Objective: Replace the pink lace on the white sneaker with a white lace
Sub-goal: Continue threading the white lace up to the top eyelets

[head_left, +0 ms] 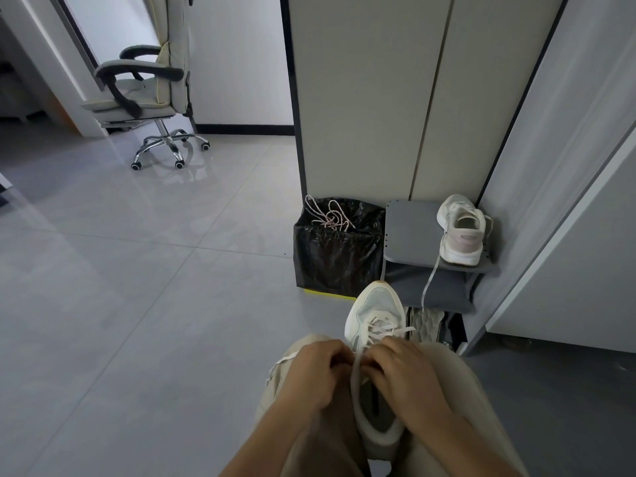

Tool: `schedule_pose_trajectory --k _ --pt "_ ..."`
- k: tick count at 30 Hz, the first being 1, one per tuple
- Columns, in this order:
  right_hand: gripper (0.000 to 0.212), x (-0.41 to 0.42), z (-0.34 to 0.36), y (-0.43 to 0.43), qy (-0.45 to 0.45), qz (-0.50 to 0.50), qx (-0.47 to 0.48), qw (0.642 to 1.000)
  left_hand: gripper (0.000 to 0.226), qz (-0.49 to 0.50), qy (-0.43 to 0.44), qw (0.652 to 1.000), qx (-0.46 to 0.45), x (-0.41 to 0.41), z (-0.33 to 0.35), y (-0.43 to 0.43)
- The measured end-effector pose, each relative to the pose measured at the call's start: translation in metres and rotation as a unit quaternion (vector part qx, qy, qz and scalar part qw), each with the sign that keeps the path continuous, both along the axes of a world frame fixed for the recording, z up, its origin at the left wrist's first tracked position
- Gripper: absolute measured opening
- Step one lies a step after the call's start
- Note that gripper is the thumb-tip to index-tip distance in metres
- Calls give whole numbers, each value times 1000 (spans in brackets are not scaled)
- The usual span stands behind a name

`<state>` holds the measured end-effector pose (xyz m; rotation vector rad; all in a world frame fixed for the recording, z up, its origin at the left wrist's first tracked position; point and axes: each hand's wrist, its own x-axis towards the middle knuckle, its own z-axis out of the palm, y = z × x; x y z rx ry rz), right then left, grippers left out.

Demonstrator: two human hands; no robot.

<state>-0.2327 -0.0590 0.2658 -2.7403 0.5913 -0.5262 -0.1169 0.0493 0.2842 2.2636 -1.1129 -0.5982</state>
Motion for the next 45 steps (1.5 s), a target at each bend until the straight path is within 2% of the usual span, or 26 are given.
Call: schedule_pose_trajectory --k 1,3,5,9,11,14,18,20,21,23,24,26,28,30,32,33,36,38,40,45 --pt "10 0 3 -2 2 -5 44 999 20 -10 -7 1000 10 2 1 -2" --pt "22 0 7 -7 19 -17 118 993 20 -24 -9 1000 18 3 2 -5" --pt "23 0 9 -10 23 -9 126 992 21 -34 -28 999 23 3 -2 -7" --pt "16 -5 14 -10 -18 17 186 982 20 -37 -47 998 -15 3 -6 -4" --pt "16 -10 19 -14 -63 -2 240 969 17 -21 -31 998 -51 7 -5 3" --pt "22 -16 21 -29 -124 -47 287 949 20 97 39 987 -124 29 -4 30" --pt "20 -17 17 -41 -134 -74 297 943 23 335 138 912 -193 80 -12 92" --pt "21 -15 16 -40 -147 -76 281 945 20 407 104 892 -167 97 -18 117" --pt "23 -14 13 -39 -146 -79 264 950 16 415 59 899 -127 100 -19 123" --pt "26 -9 7 -39 -116 -92 228 962 6 373 -59 925 -31 91 -16 119" --pt "27 -8 5 -40 -96 -99 218 966 15 334 -106 936 -11 81 -14 111" --pt "27 -7 5 -42 -66 -108 229 965 30 240 -137 960 -51 51 -9 83" --pt "25 -8 7 -40 -39 -105 243 963 36 128 -132 978 -97 14 0 50" --pt "25 -12 8 -37 -31 -92 234 967 33 29 -151 984 -93 -14 4 24" --pt "28 -16 8 -34 -29 -74 222 972 33 -13 -198 977 -78 -21 2 10" --pt "29 -20 7 -32 -16 -65 206 976 37 -22 -207 976 -69 -20 -1 7" --pt "34 -28 2 -27 39 -55 124 990 51 -19 -151 987 -43 -14 -5 9" --pt "33 -31 -1 -25 37 -57 99 993 38 -13 -110 991 -71 -13 -1 16" --pt "28 -30 -1 -24 34 -56 98 993 21 -3 -139 988 -69 -8 1 26" --pt "22 -28 1 -22 31 -30 90 995 17 21 -137 990 4 -4 -4 43"
